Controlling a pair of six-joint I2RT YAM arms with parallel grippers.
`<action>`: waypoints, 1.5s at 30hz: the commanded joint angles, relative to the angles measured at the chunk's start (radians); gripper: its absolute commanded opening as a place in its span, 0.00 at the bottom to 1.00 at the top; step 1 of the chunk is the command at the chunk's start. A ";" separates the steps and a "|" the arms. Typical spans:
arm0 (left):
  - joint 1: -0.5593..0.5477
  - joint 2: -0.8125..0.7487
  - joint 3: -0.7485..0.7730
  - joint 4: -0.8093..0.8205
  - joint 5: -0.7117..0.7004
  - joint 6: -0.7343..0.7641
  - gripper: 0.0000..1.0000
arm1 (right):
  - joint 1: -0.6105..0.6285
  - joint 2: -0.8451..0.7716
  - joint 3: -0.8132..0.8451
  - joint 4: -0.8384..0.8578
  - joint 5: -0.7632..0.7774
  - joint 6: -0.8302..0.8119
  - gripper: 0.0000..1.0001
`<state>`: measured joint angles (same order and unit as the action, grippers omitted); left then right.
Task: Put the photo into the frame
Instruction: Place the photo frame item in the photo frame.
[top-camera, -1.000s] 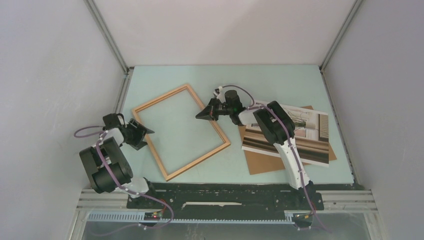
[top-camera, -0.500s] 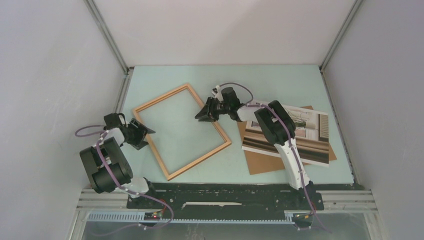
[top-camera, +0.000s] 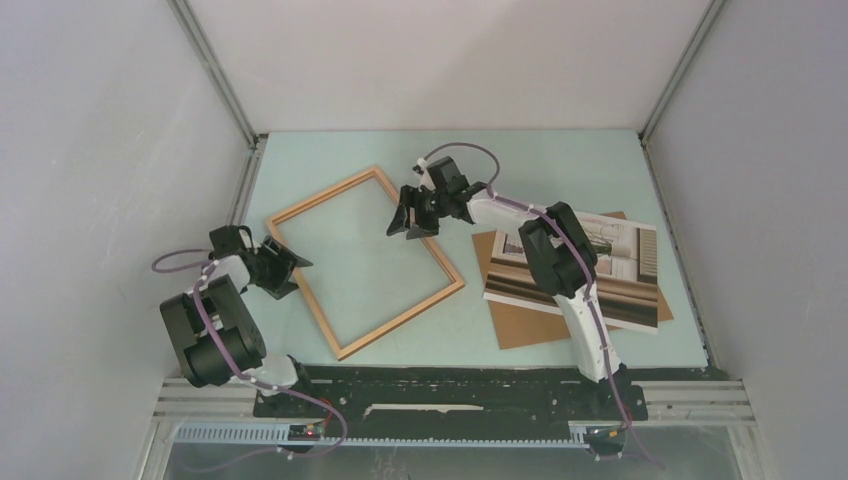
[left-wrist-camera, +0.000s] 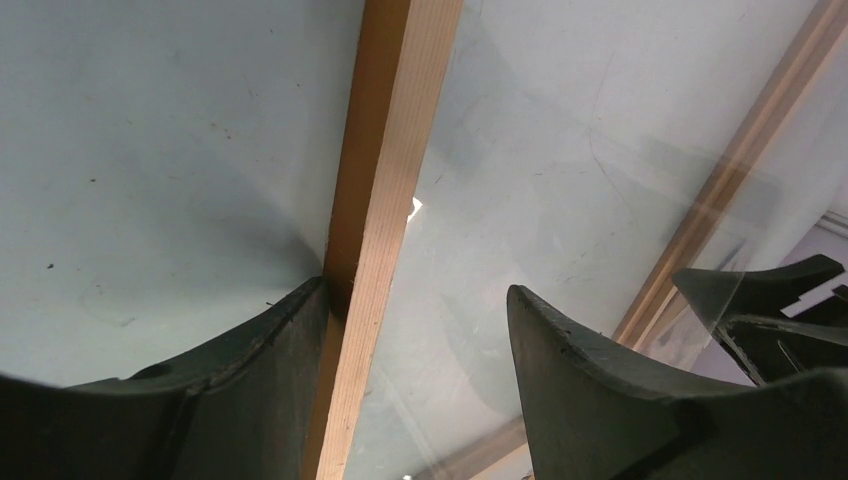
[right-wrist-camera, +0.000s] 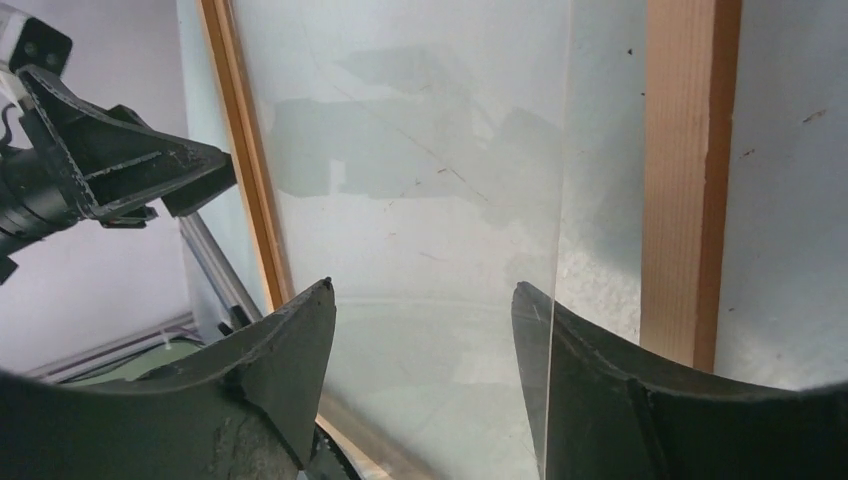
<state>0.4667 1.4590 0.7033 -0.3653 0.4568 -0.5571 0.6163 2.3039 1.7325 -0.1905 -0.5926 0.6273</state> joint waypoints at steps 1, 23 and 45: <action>-0.011 -0.032 0.007 -0.006 0.040 0.016 0.68 | 0.020 -0.094 0.075 -0.167 0.088 -0.133 0.74; -0.012 -0.054 0.005 -0.006 0.039 0.015 0.68 | -0.029 -0.178 0.148 -0.473 0.319 -0.367 0.98; -0.102 -0.243 -0.023 -0.176 -0.225 0.022 0.69 | -0.106 -0.161 0.036 -0.409 0.092 -0.382 0.67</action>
<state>0.3676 1.2110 0.7033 -0.5175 0.2466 -0.5415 0.5045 2.2108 1.7782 -0.5674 -0.4774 0.3157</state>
